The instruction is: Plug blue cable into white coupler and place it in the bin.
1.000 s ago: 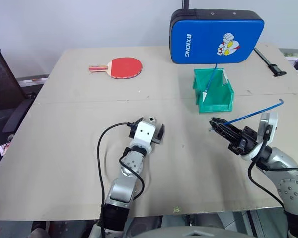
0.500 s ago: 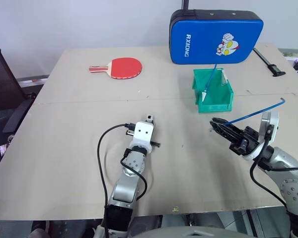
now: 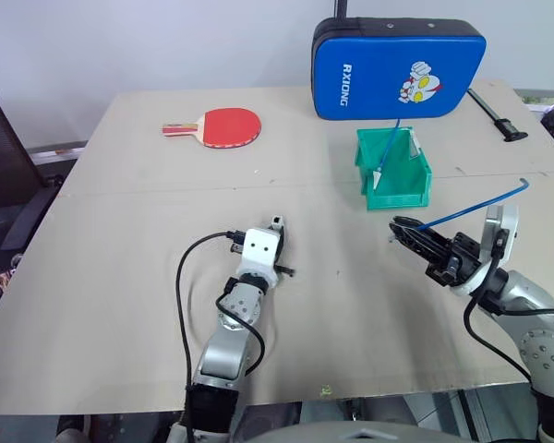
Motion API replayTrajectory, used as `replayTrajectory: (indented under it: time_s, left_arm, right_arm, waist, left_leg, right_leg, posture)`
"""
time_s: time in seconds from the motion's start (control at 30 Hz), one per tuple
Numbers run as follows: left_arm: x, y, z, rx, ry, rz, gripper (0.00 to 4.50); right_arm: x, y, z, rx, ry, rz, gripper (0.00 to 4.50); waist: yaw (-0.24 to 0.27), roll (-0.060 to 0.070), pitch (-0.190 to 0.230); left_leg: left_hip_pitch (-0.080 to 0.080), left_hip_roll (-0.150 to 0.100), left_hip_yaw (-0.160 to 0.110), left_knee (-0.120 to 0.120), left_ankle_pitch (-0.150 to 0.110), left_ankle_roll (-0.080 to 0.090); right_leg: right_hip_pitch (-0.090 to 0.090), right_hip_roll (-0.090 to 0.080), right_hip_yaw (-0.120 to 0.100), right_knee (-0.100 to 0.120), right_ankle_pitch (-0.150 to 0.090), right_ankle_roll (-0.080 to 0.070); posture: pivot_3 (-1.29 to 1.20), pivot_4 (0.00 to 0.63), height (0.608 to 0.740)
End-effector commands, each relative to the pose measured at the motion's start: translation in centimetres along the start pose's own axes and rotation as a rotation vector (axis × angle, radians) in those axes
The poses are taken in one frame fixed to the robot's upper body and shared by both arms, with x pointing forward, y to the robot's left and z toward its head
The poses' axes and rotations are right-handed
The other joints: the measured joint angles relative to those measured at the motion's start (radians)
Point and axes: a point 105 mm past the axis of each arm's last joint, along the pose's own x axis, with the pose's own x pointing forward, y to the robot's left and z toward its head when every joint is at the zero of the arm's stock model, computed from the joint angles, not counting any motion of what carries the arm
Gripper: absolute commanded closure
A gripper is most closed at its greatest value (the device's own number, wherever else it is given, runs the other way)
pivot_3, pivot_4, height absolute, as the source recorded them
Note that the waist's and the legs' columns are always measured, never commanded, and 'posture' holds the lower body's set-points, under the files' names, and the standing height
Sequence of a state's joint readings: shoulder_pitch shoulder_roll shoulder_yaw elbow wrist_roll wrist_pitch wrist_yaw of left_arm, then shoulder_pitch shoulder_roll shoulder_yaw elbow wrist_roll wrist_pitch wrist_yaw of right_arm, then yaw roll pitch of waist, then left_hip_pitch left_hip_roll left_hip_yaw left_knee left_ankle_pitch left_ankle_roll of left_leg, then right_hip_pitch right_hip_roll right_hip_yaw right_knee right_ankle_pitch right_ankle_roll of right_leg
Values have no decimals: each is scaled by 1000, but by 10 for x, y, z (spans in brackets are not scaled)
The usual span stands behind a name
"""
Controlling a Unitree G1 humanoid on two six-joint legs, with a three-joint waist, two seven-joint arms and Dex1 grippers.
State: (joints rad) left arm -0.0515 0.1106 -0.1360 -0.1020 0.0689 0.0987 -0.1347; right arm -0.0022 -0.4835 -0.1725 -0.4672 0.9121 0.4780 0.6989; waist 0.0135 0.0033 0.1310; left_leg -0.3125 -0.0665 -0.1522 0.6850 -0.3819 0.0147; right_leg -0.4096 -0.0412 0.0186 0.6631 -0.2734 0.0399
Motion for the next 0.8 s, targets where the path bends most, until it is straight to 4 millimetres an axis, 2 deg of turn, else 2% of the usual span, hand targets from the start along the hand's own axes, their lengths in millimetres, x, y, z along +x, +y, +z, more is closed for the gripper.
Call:
replayTrajectory:
  time_s: [0.03,0.13,0.23,0.37,0.5,0.6,0.8]
  left_arm:
    - [-7,-14,6,5,-45,-172,4274]
    - [-10,-28,16,2,-92,-337,4274]
    - [-12,-50,24,58,-118,-508,4274]
    - [-10,-65,33,131,-149,-613,4274]
    - [-3,-72,48,148,-197,-607,4274]
    - [-1,-75,53,164,-223,-583,4274]
    - [4,-74,59,191,-243,-494,4274]
  right_arm:
    - [8,12,11,-52,-12,71,4500]
    - [20,18,10,-115,42,107,4500]
    - [38,21,-1,-217,136,114,4500]
    - [55,20,-5,-319,161,94,4500]
    - [70,20,-11,-352,180,51,4500]
    - [74,15,-19,-348,210,-41,4500]
    - [81,8,-22,-311,197,-178,4500]
  waist:
    - [0,0,0]
    - [0,0,0]
    - [-1,0,0]
    - [0,0,0]
    - [-2,0,0]
    - [-3,0,0]
    - [-3,0,0]
  left_leg:
    - [0,0,0,0,0,0]
    - [-1,0,0,0,0,0]
    - [-1,0,0,0,0,0]
    - [-2,0,-1,0,0,0]
    - [-2,0,-1,1,0,0]
    - [-2,0,-1,1,0,0]
    - [-2,0,-1,1,0,0]
  right_leg:
    - [0,0,0,0,0,0]
    - [0,0,0,0,0,0]
    - [-1,0,-1,0,0,0]
    - [-1,0,-2,-1,0,0]
    - [-2,0,-2,-1,0,0]
    - [-2,0,-2,-1,0,0]
    - [-2,0,-2,-1,0,0]
  posture:
    - [0,150,740]
    - [0,150,740]
    - [0,150,740]
    - [0,150,740]
    - [0,150,740]
    - [0,150,740]
    - [0,150,740]
